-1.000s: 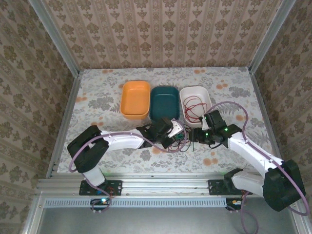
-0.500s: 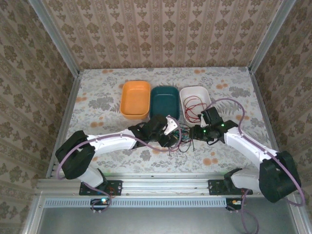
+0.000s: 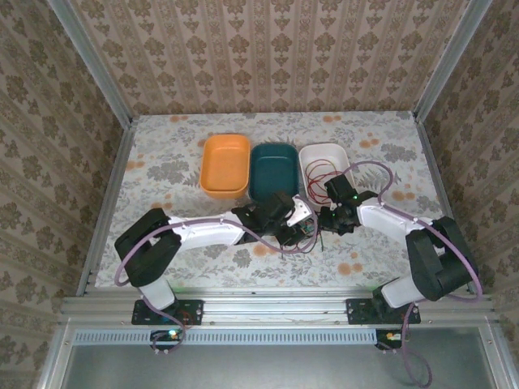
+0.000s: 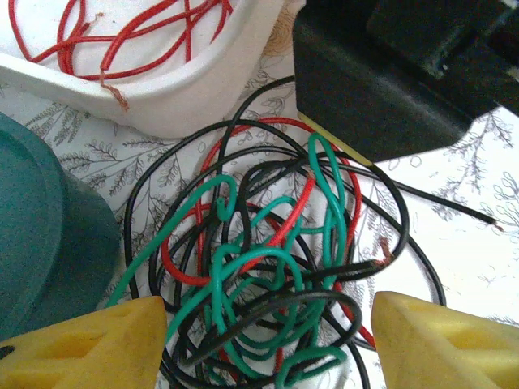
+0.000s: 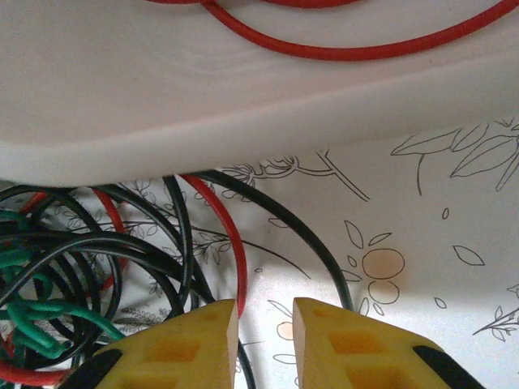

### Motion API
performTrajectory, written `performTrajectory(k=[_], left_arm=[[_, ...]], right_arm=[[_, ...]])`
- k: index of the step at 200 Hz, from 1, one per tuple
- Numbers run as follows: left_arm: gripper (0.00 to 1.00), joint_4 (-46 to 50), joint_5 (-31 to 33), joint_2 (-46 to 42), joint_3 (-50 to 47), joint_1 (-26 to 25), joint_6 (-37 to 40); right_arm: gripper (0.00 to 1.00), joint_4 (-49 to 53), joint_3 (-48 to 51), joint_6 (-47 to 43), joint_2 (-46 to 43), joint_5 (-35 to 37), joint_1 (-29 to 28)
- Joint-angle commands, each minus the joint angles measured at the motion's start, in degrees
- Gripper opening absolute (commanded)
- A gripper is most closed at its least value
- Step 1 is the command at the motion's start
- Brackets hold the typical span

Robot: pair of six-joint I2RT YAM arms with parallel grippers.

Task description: Untangle the cables

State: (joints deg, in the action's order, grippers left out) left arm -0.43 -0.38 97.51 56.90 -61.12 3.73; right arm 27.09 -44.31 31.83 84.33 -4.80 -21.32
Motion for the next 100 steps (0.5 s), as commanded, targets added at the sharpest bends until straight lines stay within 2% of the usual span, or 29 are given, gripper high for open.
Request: performTrajectory(k=[1, 62, 100], left_arm=[[0.68, -1.4, 1.0, 1.2, 1.7, -0.3, 1.7], [0.64, -0.8, 0.0, 3.3, 0.5, -0.1, 1.8], [0.63, -0.4, -0.6, 4.2, -0.7, -0.1, 1.6]], right_arm=[[0.27, -0.6, -1.8, 1.2, 1.6, 1.2, -0.1], [0.27, -0.8, -3.5, 1.2, 5.7, 1.9, -0.6], [0.3, 0.7, -3.9, 0.9, 6.8, 4.4, -3.0]])
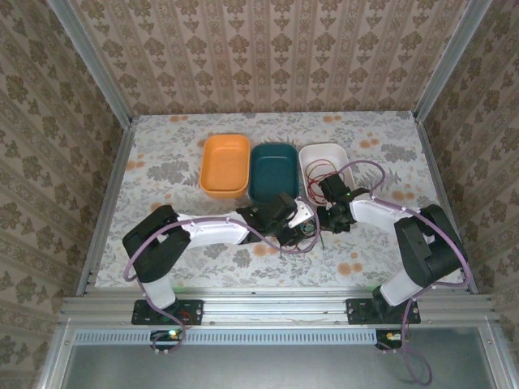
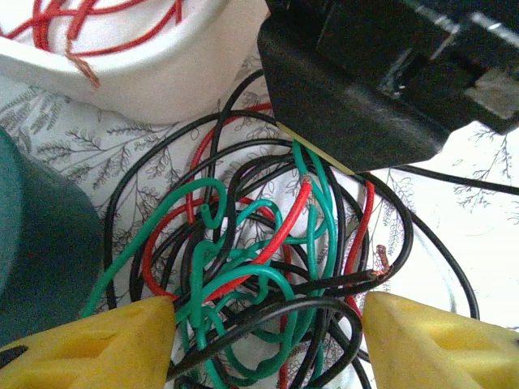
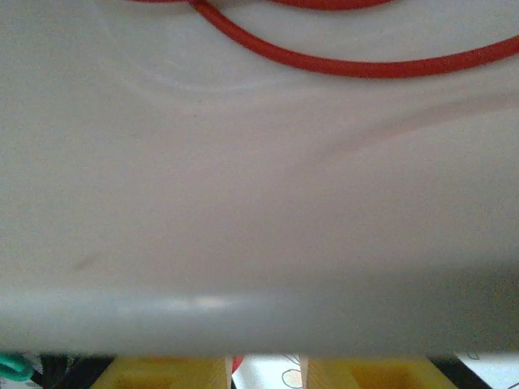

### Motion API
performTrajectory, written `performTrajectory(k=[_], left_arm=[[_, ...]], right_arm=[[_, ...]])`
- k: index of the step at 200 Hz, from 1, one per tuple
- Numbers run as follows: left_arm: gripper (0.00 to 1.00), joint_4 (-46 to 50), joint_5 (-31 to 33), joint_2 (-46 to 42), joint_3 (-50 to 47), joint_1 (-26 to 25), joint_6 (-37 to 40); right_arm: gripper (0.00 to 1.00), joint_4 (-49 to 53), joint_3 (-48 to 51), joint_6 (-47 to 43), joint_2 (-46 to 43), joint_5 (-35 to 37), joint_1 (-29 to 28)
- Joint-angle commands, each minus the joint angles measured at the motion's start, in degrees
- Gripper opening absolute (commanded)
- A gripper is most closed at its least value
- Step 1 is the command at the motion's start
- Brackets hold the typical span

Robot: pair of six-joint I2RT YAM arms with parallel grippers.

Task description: Untangle the cables

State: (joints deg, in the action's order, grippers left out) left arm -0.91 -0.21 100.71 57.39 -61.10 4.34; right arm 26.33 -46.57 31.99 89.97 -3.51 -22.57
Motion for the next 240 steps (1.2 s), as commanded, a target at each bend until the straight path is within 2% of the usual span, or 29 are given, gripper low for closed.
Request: performTrajectory(k=[1, 38, 63, 95, 158, 205, 240], left_arm=[[0.63, 0.1, -0.8, 1.0, -1.3, -0.1, 1.0], [0.63, 0.4, -0.9, 1.2, -2.3, -0.1, 0.8], [0.63, 0.5, -0.8, 1.6, -3.0, 0.1, 0.5], [0.63, 1.0, -1.1, 2.2, -3.2, 0.4, 0.0], [0.55, 1.9, -2.7, 4.7, -3.1, 1.4, 0.1], [0.47, 1.5, -3.8, 5.8, -3.4, 1.7, -0.6], [0.47, 1.3, -3.4, 5.8, -3.9, 1.7, -1.3]], right_arm=[[0.3, 1.5, -1.7, 0.7, 1.2, 3.2, -1.8], [0.26, 4.1, -1.6, 1.0, 3.0, 9.4, -4.5], [0.11, 2.8, 0.5, 1.6, 2.2, 9.2, -4.5], [0.04, 3.3, 1.9, 1.8, -4.1, 9.1, -4.5], [0.02, 11.5, -1.9, -0.2, -24.4, 14.1, -4.7], [0.02, 11.6, -7.1, 0.0, -30.2, 18.8, -4.7], [0.0, 10.2, -10.1, -2.7, -34.1, 26.6, -4.6]])
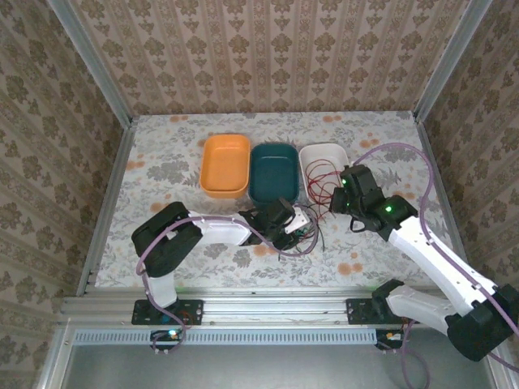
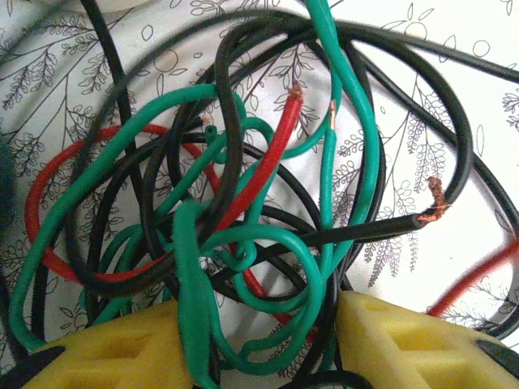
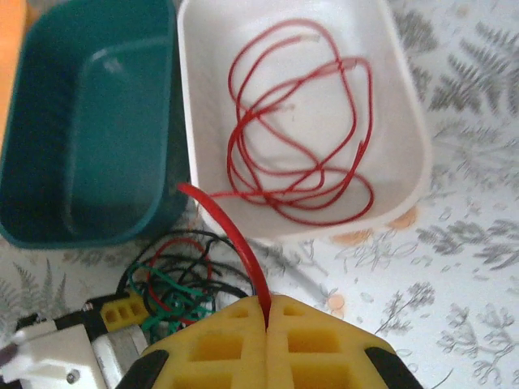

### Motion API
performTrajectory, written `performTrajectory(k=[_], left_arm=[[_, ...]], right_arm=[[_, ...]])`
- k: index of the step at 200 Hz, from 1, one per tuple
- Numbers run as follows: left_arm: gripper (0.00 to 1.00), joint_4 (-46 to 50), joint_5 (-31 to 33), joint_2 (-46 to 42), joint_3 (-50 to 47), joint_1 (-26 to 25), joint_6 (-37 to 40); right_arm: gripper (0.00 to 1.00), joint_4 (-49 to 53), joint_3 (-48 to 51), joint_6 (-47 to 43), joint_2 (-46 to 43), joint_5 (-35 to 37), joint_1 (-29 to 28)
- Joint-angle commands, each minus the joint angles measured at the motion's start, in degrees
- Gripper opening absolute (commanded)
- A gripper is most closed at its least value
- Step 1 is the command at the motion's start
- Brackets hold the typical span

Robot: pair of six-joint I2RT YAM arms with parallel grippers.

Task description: Untangle the cables

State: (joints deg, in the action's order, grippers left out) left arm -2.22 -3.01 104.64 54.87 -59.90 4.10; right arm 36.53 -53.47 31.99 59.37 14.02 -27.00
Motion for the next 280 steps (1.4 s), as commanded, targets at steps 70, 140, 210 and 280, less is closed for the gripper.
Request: performTrajectory(k=[70, 140, 210, 280], left_arm=[[0.48, 2.6, -0.2, 1.0, -2.4, 0.5, -1.7], [0.48, 2.0, 0.2, 0.7, -3.8, 0.5, -2.5], [0.48, 0.9, 0.5, 0.8, -5.6, 0.6, -3.6], [0.5, 0.4, 0.8, 0.7, -5.6, 0.6, -3.9]], right_arm=[[0.0, -10.2, -12.5, -12.7, -6.9, 16.8, 2.4], [0.0, -23.2, -22.0, -21.1, -1.9, 20.1, 4.4], [0.0, -30.6, -30.0, -27.8, -0.1, 20.0, 6.6], [0.0, -28.3, -37.8, -27.7, 5.7, 14.8, 9.1]])
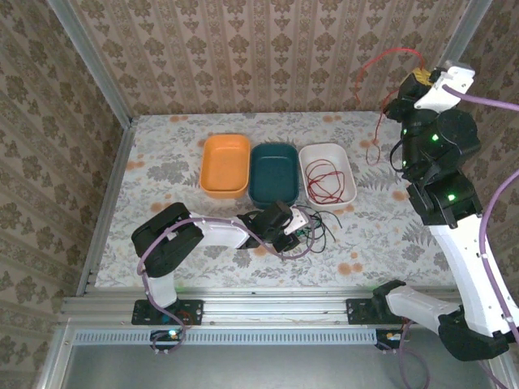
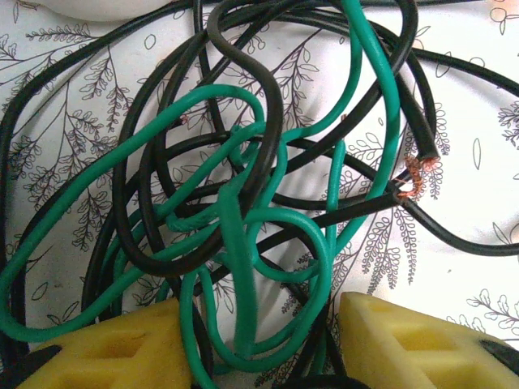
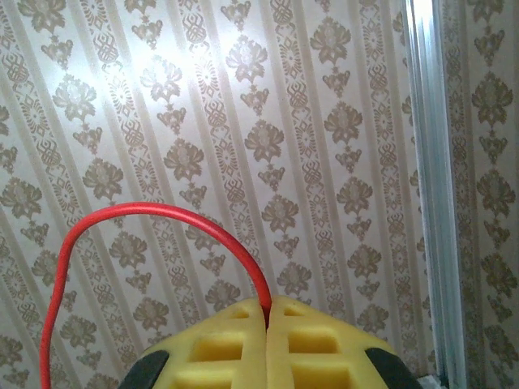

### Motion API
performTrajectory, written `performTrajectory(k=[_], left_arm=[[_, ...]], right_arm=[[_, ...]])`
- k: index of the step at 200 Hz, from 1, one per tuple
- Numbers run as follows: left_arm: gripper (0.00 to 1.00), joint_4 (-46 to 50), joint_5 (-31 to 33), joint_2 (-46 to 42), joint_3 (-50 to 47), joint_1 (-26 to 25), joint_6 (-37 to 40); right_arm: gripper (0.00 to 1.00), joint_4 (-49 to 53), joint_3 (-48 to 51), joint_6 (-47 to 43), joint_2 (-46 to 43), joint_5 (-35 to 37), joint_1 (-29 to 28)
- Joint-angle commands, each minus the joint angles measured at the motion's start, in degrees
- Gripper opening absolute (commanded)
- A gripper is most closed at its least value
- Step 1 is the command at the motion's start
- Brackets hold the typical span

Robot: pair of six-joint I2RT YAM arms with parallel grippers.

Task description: Untangle the cables

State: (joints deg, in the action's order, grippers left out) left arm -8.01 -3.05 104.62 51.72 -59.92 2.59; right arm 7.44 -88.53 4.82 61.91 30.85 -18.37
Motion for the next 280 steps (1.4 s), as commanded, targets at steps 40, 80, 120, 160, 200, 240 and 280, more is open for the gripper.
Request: performTrajectory(k=[40, 80, 120, 160, 200, 240, 280], left_arm=[[0.59, 5.0, 1.8, -2.9, -2.6, 1.1, -3.2], [0.76, 4.3, 1.4, -9.5, -2.2, 2.7, -4.1], [0.9, 3.3, -0.2, -15.6, -1.8, 4.9, -5.4], [0.95, 0.7, 2.1, -19.6, -2.9, 7.7, -9.3], [0.95, -1.1, 2.5, -21.0, -5.2, 10.4, -12.1], [0.95, -1.6, 1.9, -21.9, -6.8, 11.0, -13.6], [0.96, -1.7, 1.7, -22.8, -8.1, 11.1, -14.9]], right_arm=[[0.0, 8.9, -2.5, 3.3, 8.0, -2.2, 0.6], [0.0, 10.5, 7.6, 5.9, 8.3, 4.4, -2.0], [0.0, 12.9, 15.7, 10.2, 8.6, 5.4, -3.7], [0.0, 18.2, 19.5, 16.3, 11.9, 5.9, -4.4], [0.0, 19.1, 22.4, 22.8, 17.3, 7.1, -4.6], [0.0, 16.7, 21.4, 25.1, 26.0, 10.3, -4.3], [0.0, 18.5, 17.0, 30.7, 33.3, 11.5, -1.2]])
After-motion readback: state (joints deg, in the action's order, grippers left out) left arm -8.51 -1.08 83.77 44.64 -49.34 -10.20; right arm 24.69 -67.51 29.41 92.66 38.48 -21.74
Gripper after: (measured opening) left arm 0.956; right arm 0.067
